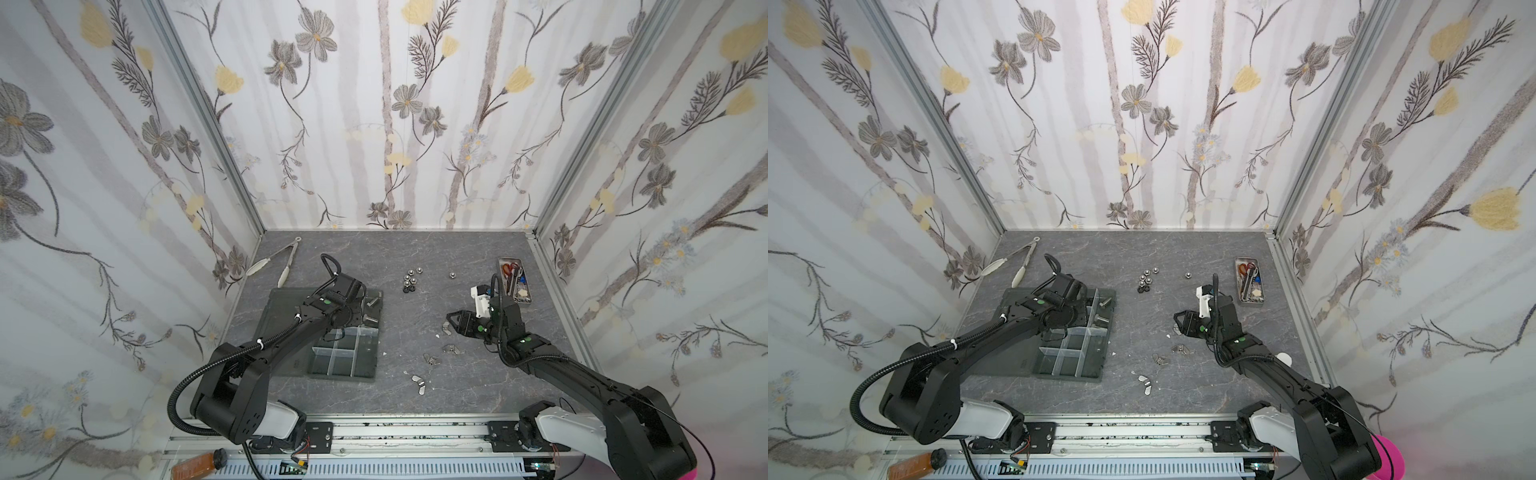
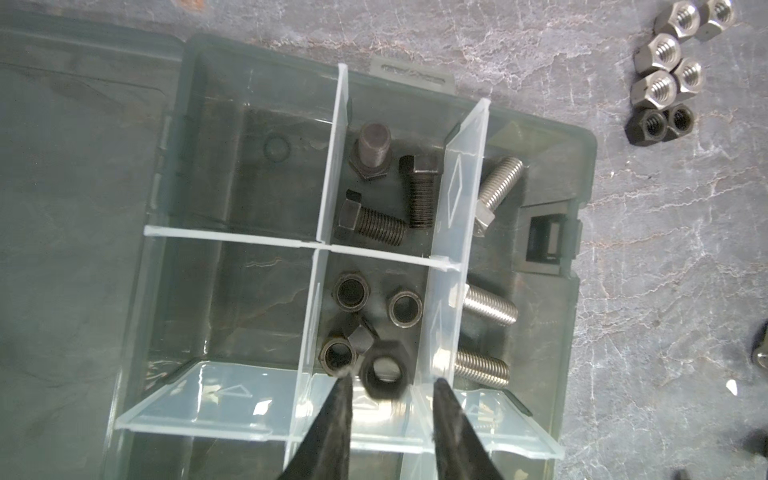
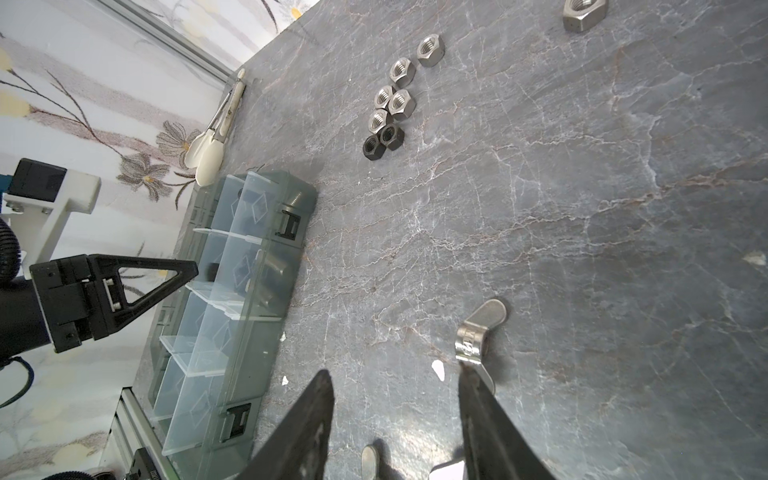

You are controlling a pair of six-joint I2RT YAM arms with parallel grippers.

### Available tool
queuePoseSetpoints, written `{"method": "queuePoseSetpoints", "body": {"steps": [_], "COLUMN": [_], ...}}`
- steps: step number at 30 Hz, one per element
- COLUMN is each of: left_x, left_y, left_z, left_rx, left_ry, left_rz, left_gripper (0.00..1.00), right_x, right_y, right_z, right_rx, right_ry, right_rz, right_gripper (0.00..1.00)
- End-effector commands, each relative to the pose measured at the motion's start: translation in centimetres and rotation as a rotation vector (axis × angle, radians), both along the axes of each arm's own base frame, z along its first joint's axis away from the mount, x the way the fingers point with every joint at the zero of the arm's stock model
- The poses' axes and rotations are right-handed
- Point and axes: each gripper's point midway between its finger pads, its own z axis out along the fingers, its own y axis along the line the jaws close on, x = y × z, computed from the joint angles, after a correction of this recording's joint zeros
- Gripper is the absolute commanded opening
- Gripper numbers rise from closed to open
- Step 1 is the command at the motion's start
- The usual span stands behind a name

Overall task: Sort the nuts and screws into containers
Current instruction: 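Lift the black nut with the left gripper over a compartment and open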

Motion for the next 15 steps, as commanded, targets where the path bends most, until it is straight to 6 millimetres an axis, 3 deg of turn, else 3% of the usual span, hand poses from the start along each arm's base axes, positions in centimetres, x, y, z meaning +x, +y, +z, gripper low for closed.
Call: {"method": "queuePoseSetpoints", "body": {"steps": [1, 4, 9, 15], "left_x": [0.7, 0.9, 1.0, 0.7], "left_y": [-0.4, -0.4, -0.4, -0.4], "left_z": [0.8, 1.7, 4.1, 9.2], "left_rx": [-0.017, -0.020, -0.038, -0.091], "left_ry": [-0.027, -0.042, -0.100, -0.250], "left_rz": [-0.001, -0.003, -0.015, -0.062], "left_gripper": [0.44, 0.55, 0.66, 0.78], "right_x": [0.3, 0.5, 1.3, 3.0], "right_y": [0.4, 0.7, 1.6, 3.2], "right_z": [0.5, 0.5, 0.6, 0.5], "right_rx": [-0.012, -0.023, -0.075, -0.170], "right_ry": [-0.015, -0.009, 0.002, 0.015], "right_rz": [0.023, 0.036, 0.056, 0.066], "right_gripper": [0.50, 0.50, 0.50, 0.50]}}
